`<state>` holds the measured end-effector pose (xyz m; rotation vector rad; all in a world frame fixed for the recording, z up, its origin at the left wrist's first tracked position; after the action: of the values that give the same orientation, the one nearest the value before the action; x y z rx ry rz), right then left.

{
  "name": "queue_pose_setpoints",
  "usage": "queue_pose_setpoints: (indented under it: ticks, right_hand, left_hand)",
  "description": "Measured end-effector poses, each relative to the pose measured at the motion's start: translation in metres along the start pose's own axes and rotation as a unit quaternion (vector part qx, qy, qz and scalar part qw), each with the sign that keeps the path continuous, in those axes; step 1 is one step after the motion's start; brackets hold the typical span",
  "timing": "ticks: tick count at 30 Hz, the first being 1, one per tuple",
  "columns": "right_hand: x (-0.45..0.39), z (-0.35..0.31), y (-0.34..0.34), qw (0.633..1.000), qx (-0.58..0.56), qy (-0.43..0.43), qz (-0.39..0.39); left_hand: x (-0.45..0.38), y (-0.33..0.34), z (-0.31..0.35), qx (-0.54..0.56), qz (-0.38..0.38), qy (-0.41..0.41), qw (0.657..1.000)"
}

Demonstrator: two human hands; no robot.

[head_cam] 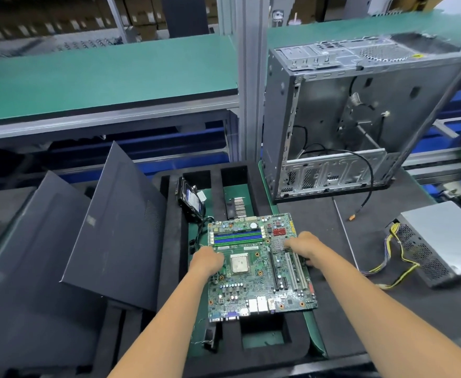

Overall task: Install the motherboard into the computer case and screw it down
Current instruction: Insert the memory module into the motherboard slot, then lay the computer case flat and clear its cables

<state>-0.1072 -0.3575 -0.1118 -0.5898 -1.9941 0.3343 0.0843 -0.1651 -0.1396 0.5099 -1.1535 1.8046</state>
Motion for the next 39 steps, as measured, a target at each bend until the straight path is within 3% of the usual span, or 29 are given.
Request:
queue_pose_setpoints:
  ticks: [6, 14, 23, 39]
  right_hand:
    - [0.001, 0.001, 0.003, 0.997, -0.07, -0.022, 0.012]
    - [0.012, -0.014, -0.03, 0.997, -0.026, -0.039, 0.065]
    - [0.031, -0.013, -0.097, 0.99, 0.088, -0.017, 0.108]
    - [0.086, 0.043, -0.209, 0.989, 0.034, 0.055, 0.131]
  left_hand:
    - [0.005, -0.009, -0.011, 0.03, 0.048, 0.004, 0.998]
    - [0.012, -0.012, 0.008, 0.072, 0.054, 0.036, 0.995]
    - [0.026, 0.014, 0.049, 0.163, -0.031, 0.085, 0.982]
    - [0.081, 0.087, 0.147, 0.243, -0.201, 0.173, 0.933]
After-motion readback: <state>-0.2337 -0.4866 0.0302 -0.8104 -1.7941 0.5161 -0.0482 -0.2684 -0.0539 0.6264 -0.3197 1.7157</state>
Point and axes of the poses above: each hand's wrist, its own x-axis away from the middle knuckle, its own y-axis out of the palm, z = x × y, the point moved 10 cm from there along -x, towards the middle knuckle, and after that the axes turned 10 degrees about -z, right-handed, at the moved point
